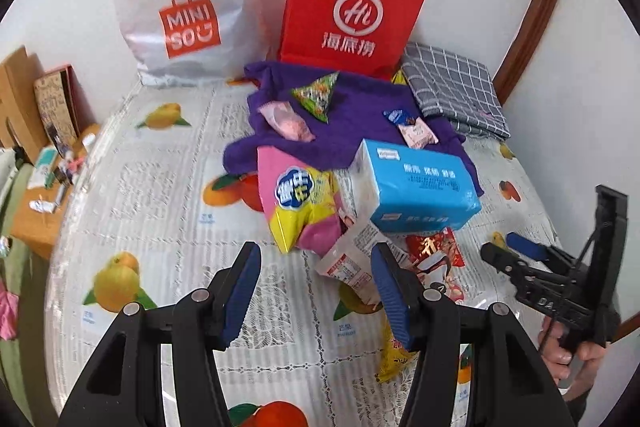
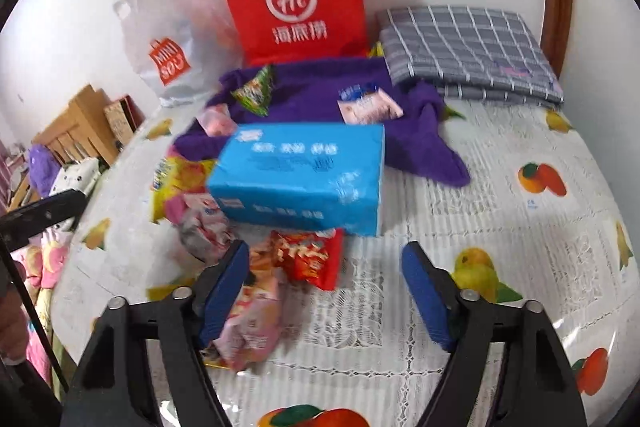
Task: Organize snacks
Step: 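Withdraw both grippers from the towel toward the snack pile, then grasp the red snack packet with the right gripper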
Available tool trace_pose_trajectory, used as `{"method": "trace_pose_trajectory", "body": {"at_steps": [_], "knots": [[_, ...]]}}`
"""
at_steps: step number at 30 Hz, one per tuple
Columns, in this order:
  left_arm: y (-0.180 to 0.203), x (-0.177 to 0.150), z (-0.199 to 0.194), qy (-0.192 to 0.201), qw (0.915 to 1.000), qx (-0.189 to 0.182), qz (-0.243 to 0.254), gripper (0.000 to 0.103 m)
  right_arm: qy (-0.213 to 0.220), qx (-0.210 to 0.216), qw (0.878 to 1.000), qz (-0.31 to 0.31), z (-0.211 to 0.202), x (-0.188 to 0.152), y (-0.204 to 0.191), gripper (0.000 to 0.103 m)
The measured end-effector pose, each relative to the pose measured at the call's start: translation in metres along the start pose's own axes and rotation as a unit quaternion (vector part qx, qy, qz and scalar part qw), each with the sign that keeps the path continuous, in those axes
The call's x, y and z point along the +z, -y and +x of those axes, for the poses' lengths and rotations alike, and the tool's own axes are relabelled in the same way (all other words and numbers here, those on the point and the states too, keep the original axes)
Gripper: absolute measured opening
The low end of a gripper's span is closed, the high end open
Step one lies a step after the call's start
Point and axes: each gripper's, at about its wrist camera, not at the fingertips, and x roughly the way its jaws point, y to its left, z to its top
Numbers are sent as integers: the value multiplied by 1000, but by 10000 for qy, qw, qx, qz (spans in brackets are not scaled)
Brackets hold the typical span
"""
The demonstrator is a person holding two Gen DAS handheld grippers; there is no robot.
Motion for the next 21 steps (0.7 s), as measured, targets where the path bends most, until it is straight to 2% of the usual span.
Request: {"method": "trace_pose_trajectory", "body": {"at_steps": [5, 9, 14, 18, 21], "knots": [[-3, -2, 19, -156, 9999, -28, 3, 55, -278, 102, 9995, 145, 29, -4, 8, 66], [-8, 0, 32, -320, 9994, -102, -29, 55, -384, 198, 9987, 264, 46, -3, 12, 65], [-11, 2, 40, -362, 9993, -57, -47, 58, -606, 444, 9971, 100, 63, 1, 3, 65], [-15, 2, 45, -426, 9991, -45, -73, 59, -760, 370, 9964, -111, 77, 2, -8, 66], [-18, 2, 48, -460, 9989, -20, -102, 59, -670, 195, 9971, -301, 82, 3, -17, 67]]}}
